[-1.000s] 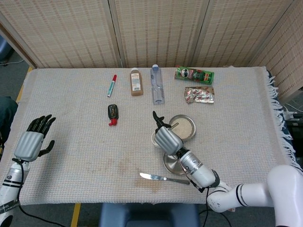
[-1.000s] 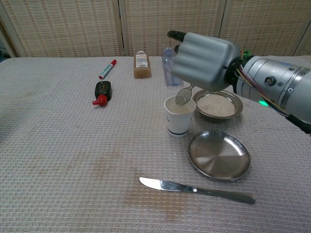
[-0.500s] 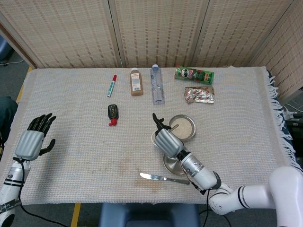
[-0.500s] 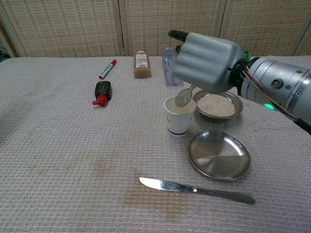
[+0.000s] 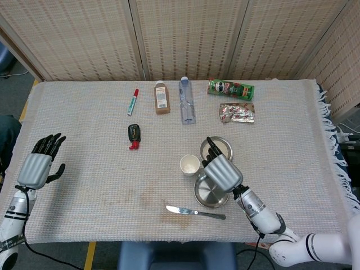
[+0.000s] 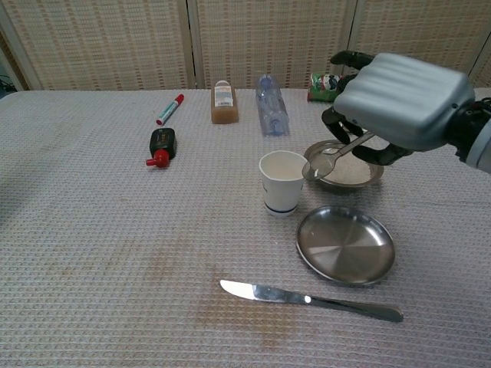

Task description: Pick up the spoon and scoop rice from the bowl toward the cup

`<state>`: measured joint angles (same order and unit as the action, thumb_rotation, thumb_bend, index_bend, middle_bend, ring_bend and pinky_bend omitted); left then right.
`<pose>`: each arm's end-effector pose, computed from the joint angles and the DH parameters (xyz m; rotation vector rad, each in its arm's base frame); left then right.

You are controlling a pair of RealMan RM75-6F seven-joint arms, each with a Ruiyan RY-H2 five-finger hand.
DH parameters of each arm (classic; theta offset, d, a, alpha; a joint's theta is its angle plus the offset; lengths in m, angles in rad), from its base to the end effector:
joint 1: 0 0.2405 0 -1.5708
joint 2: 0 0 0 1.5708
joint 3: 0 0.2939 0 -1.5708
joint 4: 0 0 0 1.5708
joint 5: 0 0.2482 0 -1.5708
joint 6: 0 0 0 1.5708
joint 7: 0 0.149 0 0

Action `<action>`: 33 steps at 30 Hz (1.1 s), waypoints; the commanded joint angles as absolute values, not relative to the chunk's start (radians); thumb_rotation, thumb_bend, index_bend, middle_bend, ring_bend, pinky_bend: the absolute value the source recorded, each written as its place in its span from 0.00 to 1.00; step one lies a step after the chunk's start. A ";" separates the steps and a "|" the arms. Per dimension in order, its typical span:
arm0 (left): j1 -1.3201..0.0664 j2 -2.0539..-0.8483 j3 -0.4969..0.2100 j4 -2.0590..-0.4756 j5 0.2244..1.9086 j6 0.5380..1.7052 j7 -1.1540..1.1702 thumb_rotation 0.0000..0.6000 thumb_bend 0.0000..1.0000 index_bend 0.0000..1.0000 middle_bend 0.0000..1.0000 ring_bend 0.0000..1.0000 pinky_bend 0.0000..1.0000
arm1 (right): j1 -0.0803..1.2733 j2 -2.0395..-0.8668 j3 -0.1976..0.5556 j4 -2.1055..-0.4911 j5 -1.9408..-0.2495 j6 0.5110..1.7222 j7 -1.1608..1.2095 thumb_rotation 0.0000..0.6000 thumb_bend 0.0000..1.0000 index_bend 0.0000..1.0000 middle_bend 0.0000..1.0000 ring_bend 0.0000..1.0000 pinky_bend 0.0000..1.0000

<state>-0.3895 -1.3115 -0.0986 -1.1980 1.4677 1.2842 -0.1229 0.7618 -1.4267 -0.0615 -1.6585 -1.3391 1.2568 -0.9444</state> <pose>-0.3652 0.3310 0.1051 -1.5584 -0.7652 -0.9344 -0.1643 -0.3219 -0.0170 1.9940 -0.0539 0.6931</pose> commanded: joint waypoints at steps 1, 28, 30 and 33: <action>-0.390 -1.311 -0.098 -1.194 1.469 1.284 -0.123 1.00 0.43 0.00 0.00 0.00 0.10 | 0.706 -1.423 -0.100 -1.618 -1.367 1.239 -0.848 1.00 0.35 0.75 0.56 0.28 0.00; -0.400 -1.316 -0.100 -1.198 1.463 1.274 -0.120 1.00 0.43 0.00 0.00 0.00 0.10 | 0.580 -1.540 -0.081 -1.480 -1.407 1.164 -0.559 1.00 0.19 0.00 0.22 0.13 0.00; -0.401 -1.314 -0.098 -1.197 1.469 1.276 -0.123 1.00 0.42 0.00 0.00 0.00 0.10 | 0.556 -1.527 -0.074 -1.499 -1.411 1.198 -0.534 1.00 0.16 0.00 0.17 0.09 0.00; -0.398 -1.315 -0.102 -1.204 1.465 1.285 -0.119 1.00 0.43 0.00 0.00 0.00 0.10 | 0.499 -1.486 -0.054 -1.567 -1.427 1.302 -0.471 1.00 0.13 0.00 0.10 0.03 0.00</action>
<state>-0.3989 -1.3149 -0.1006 -1.2027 1.4662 1.2830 -0.1205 0.5426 -1.5170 -0.0710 -1.5191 -1.4123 1.2317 -0.5175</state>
